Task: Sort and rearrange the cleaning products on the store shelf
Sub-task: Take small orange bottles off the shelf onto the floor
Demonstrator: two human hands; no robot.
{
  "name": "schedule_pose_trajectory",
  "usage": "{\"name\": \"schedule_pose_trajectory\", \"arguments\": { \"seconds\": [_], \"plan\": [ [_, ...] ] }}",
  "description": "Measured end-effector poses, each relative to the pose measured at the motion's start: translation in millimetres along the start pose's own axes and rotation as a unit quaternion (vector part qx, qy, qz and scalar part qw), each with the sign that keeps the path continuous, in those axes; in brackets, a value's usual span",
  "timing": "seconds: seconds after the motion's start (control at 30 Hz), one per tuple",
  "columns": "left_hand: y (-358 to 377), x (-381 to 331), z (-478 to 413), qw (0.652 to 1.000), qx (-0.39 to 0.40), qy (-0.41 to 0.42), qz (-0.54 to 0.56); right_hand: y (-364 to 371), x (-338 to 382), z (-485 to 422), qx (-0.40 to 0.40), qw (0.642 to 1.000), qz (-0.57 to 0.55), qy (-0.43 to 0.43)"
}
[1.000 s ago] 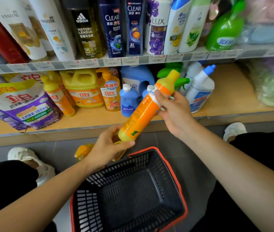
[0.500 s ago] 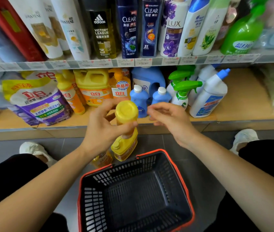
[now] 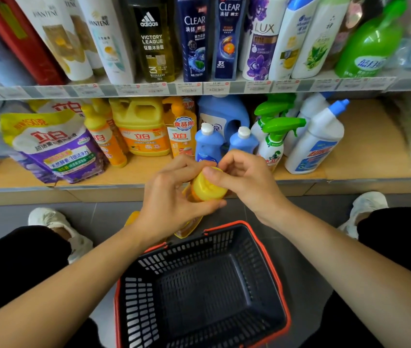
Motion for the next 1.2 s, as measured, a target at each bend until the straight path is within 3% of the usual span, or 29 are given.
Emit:
{"name": "schedule_pose_trajectory", "arguments": {
  "seconds": [0.2,0.37,0.47,0.53,0.63,0.77,0.9,1.2],
  "plan": [
    [-9.3,5.3,0.0,0.999,-0.014,-0.039,-0.009,0.6,-3.9,-0.6,0.005,0.998,-0.049,0.028],
    [-27.1,19.2,-2.8,0.993,-0.048,-0.101,0.043,4.3,-17.5,-4.0,0.054,0.996,-0.058,0.048],
    [-46.0,31.2,-3.1,0.980,-0.083,-0.142,0.109,8.1,-40.7,-4.1,0.147,0.985,0.058,0.074],
    [-59.0,42.1,-2.8,0.967,-0.105,-0.165,0.165,13.5,-59.6,2.6,0.254,0.950,0.137,0.117],
    [-73.9,63.7,1.7,0.925,-0.129,-0.227,0.276,24.7,-77.0,12.8,0.323,0.923,0.159,0.133],
    [-92.4,89.3,11.6,0.877,-0.166,-0.262,0.367,26.0,-84.0,2.6,0.250,0.951,0.124,0.129],
    [-105.6,121.8,25.8,0.834,-0.207,-0.299,0.415,46.9,-89.6,1.7,0.270,0.951,0.075,0.133],
    [-119.1,208.6,61.0,0.742,-0.211,-0.396,0.498,65.8,-89.5,-33.2,0.047,0.996,0.018,0.077]
  ]
}}
Point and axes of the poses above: each hand's wrist, its own z-axis away from the middle knuckle, its own y-axis out of the palm, x = y × z, the point moved 7 cm from there along -z, towards the middle knuckle, and after that the axes turned 12 degrees about -y, right-handed, at the moved point
